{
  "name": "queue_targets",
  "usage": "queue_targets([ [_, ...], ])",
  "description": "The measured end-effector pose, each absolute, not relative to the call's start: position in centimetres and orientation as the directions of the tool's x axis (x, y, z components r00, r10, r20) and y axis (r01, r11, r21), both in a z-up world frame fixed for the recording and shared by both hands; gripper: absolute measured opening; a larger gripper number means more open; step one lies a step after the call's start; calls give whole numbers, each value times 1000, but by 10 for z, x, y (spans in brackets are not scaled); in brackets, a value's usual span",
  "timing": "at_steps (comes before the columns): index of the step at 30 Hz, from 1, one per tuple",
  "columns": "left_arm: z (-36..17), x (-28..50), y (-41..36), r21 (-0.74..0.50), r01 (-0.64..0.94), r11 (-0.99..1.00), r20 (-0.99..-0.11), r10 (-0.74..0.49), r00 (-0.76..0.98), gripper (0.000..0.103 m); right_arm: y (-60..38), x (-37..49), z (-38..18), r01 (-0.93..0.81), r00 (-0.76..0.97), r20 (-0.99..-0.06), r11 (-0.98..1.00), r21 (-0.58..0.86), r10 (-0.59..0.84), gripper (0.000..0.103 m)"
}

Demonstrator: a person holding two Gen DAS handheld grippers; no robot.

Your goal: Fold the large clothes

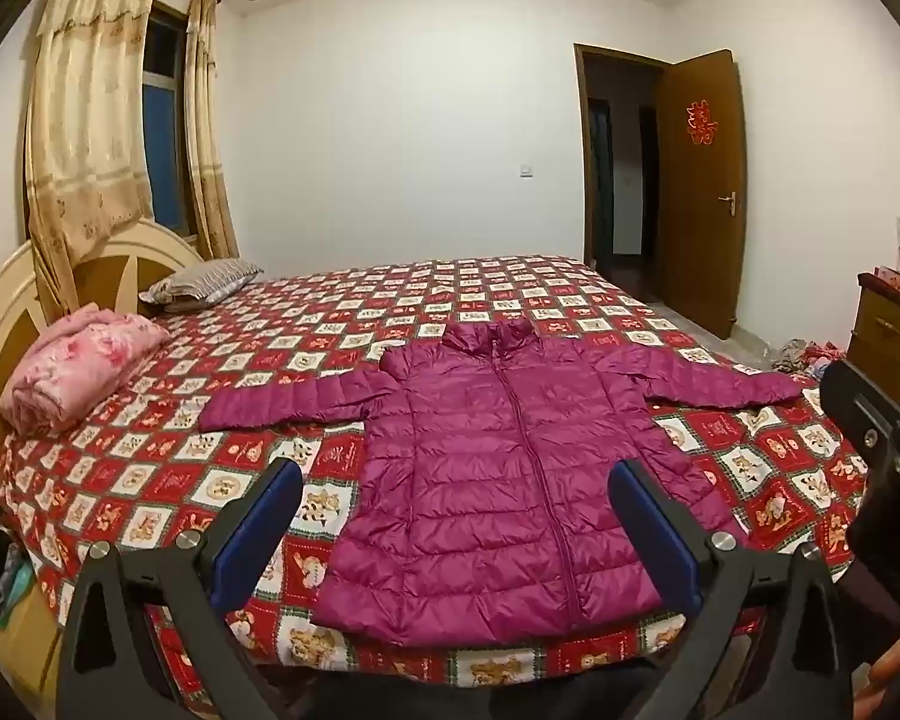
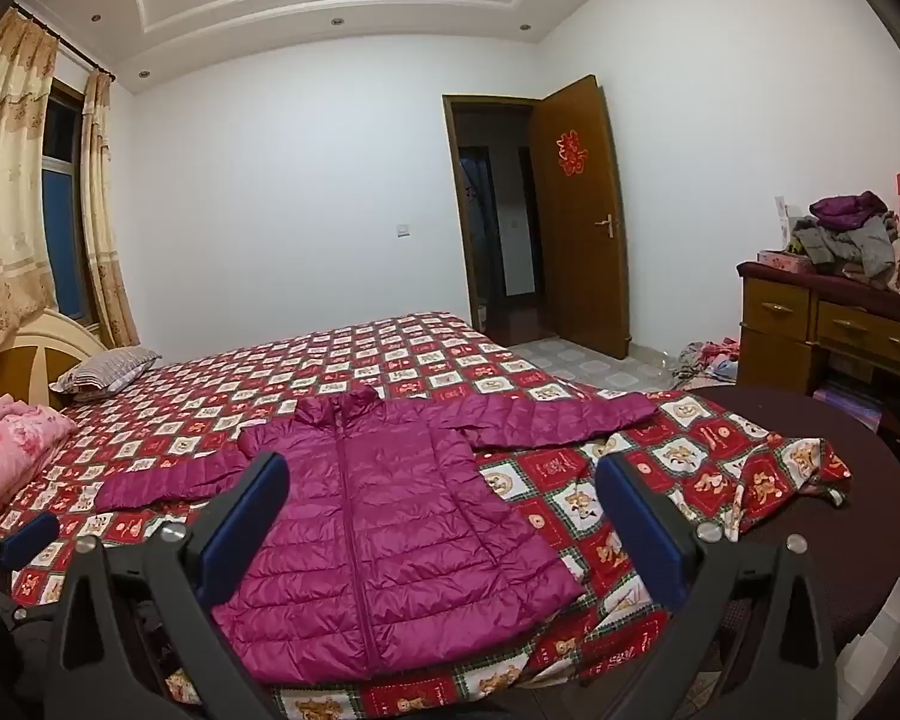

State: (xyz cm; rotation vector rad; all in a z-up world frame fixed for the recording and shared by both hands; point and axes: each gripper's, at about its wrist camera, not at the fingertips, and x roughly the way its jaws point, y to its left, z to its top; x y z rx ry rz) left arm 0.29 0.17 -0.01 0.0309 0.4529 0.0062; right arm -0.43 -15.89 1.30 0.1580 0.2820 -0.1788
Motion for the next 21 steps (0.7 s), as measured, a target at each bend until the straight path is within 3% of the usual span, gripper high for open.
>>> queue_targets([
  [21, -1, -1, 0, 40, -23, 999, -425, 38, 904, 102, -159, -2, 11, 204, 938, -310, 971, 126, -157, 103],
])
